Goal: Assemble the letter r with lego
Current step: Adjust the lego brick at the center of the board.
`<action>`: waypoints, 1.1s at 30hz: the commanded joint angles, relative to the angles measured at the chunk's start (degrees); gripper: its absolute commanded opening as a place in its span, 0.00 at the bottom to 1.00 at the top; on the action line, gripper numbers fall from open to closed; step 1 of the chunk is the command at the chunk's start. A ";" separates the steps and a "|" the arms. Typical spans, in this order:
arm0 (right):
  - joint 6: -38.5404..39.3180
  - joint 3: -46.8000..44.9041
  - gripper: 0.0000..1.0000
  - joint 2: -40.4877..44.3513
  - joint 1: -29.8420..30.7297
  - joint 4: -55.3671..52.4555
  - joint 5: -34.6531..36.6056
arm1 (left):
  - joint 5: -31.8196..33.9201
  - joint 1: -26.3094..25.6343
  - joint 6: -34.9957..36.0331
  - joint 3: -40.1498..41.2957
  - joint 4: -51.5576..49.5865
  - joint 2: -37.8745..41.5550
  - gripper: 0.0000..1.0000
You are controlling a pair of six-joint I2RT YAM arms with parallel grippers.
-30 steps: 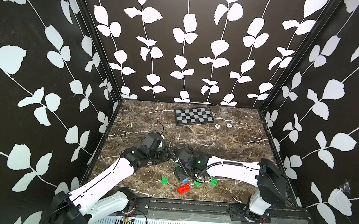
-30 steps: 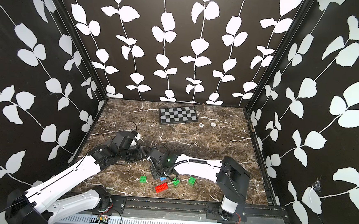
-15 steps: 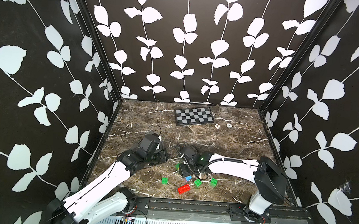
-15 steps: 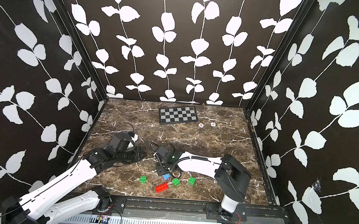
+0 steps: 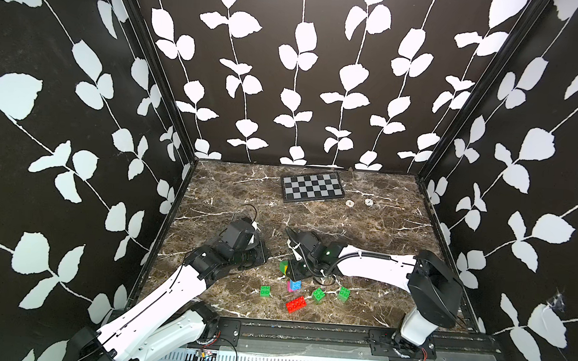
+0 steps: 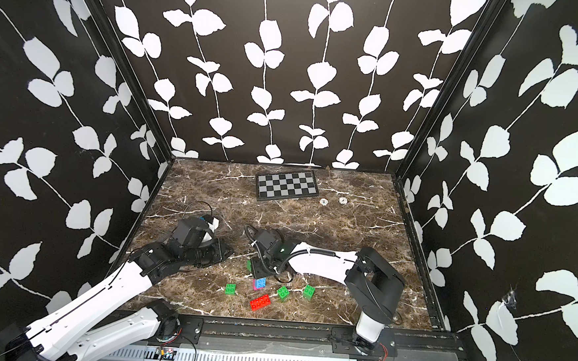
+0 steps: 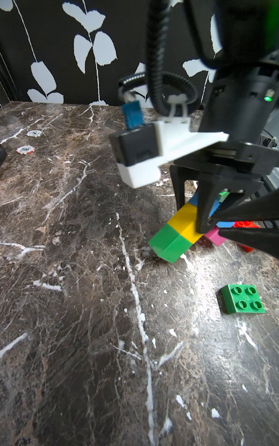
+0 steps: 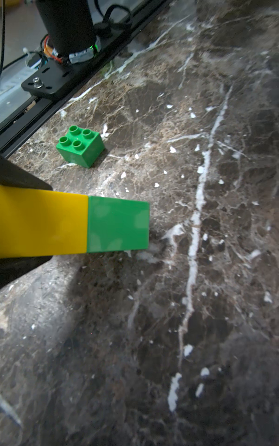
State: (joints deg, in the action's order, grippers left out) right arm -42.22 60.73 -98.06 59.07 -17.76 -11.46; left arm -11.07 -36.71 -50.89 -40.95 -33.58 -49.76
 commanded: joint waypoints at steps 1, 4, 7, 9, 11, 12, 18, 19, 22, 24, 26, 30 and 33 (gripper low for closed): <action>-1.91 -2.93 0.34 0.31 -2.56 6.43 -4.58 | 0.35 -0.11 1.15 0.78 -1.53 0.72 0.11; -3.96 -5.35 0.34 -0.77 -5.23 13.36 -9.65 | 0.25 -0.12 1.29 0.95 -1.66 0.97 0.11; -7.43 -7.66 0.36 -3.38 -7.84 22.30 -15.20 | 0.28 -0.07 1.32 1.08 -1.72 1.17 0.11; -9.73 -8.32 0.41 -6.01 -9.35 27.84 -18.96 | 0.37 -0.08 1.41 1.05 -1.96 1.40 0.11; -12.15 -8.26 0.50 -8.96 -10.74 34.09 -23.03 | 0.35 -0.05 1.57 1.05 -2.14 1.54 0.11; -13.74 -8.09 0.53 -10.29 -11.43 37.14 -24.33 | 0.42 -0.11 1.67 1.04 -2.34 1.63 0.11; -11.27 -1.52 0.63 -13.28 -15.03 32.24 -25.35 | 0.84 0.06 2.76 0.37 -4.68 2.74 0.10; -8.21 0.63 0.64 -12.85 -15.39 26.97 -23.86 | 1.14 0.14 3.00 0.21 -5.27 3.00 0.10; 2.09 8.04 0.64 -11.24 -15.82 7.82 -16.03 | 2.33 0.27 4.02 -0.27 -7.14 3.69 0.10; 6.37 10.79 0.65 -9.56 -15.89 -0.64 -10.84 | 2.91 0.24 4.74 -0.69 -8.17 3.75 0.10; 8.62 11.41 0.65 -7.32 -16.00 -5.21 -6.59 | 3.62 0.27 5.60 -1.08 -9.27 3.49 0.10; 11.19 9.88 0.63 -2.03 -15.99 -11.63 -2.60 | 6.29 0.31 7.97 -2.66 -12.81 1.89 0.10; 10.71 5.11 0.61 3.27 -15.22 -10.98 -3.31 | 8.46 0.41 10.03 -3.77 -15.85 0.60 0.11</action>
State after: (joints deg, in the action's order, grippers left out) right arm -34.06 69.01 -98.50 43.24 -22.85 -17.50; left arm -6.04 -36.58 -44.29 -42.50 -44.53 -48.38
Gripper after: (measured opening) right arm 0.614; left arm 0.111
